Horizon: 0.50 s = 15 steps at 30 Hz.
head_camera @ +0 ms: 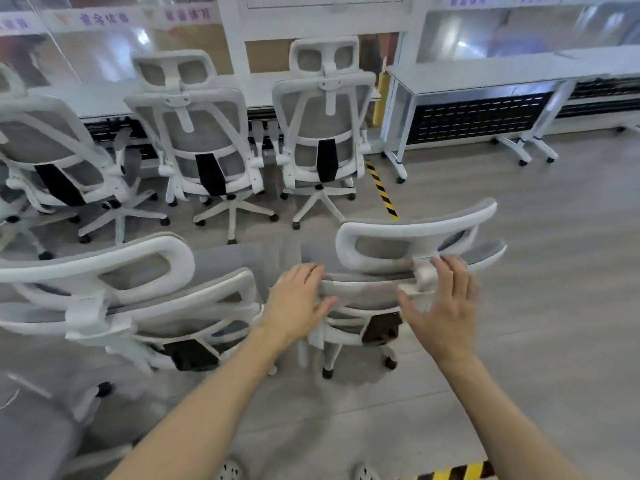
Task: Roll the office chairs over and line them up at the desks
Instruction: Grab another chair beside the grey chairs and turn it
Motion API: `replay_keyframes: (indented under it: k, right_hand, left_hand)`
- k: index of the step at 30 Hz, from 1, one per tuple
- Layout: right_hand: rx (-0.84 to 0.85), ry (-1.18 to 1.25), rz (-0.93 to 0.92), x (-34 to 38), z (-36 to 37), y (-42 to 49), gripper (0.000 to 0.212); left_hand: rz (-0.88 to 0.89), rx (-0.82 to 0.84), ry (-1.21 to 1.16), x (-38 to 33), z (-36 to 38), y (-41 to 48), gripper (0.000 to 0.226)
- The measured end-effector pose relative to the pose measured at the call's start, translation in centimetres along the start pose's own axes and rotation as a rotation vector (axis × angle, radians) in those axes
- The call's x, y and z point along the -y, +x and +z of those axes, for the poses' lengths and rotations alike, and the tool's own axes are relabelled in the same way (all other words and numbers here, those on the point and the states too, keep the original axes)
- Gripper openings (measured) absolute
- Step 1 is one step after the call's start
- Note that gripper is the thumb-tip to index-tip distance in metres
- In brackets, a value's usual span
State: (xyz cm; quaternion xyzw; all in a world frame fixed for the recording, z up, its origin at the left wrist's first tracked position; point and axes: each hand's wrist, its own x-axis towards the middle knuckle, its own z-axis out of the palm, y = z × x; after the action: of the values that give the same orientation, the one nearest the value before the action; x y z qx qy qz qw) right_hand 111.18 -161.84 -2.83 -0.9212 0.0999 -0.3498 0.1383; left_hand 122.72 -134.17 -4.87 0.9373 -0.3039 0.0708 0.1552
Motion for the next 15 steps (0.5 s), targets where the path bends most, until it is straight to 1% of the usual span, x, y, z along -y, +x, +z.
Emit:
replay_keyframes:
  k: [1, 2, 3, 5, 8, 10, 15]
  right_hand:
    - [0.091, -0.012, 0.032, -1.7, -0.1, 0.4, 0.084]
    - [0.193, -0.017, 0.055, -3.1, 0.2, 0.8, 0.094]
    - [0.280, -0.015, 0.066, -4.2, 0.7, 1.2, 0.098]
    - [0.366, 0.033, 0.055, -5.6, 1.8, 1.3, 0.094]
    - [0.332, 0.098, 0.049, -6.0, 2.8, 1.1, 0.086]
    - [0.296, 0.120, 0.066, -6.0, 3.0, 1.0, 0.082]
    - [0.339, 0.158, 0.075, -6.5, 3.4, 1.2, 0.088]
  left_hand:
    - [-0.013, 0.011, 0.018, -1.1, 0.8, 0.7, 0.069]
    - [-0.022, 0.023, 0.030, -2.0, 1.5, 1.4, 0.066]
    - [-0.032, 0.044, 0.043, -2.7, 2.2, 2.0, 0.062]
    - [-0.064, 0.086, 0.079, -3.5, 3.3, 2.8, 0.055]
    - [-0.115, 0.073, 0.080, -3.8, 4.0, 3.6, 0.043]
    - [-0.138, 0.059, 0.068, -4.0, 4.0, 3.7, 0.040]
    - [-0.179, 0.062, 0.068, -4.1, 4.5, 3.8, 0.042]
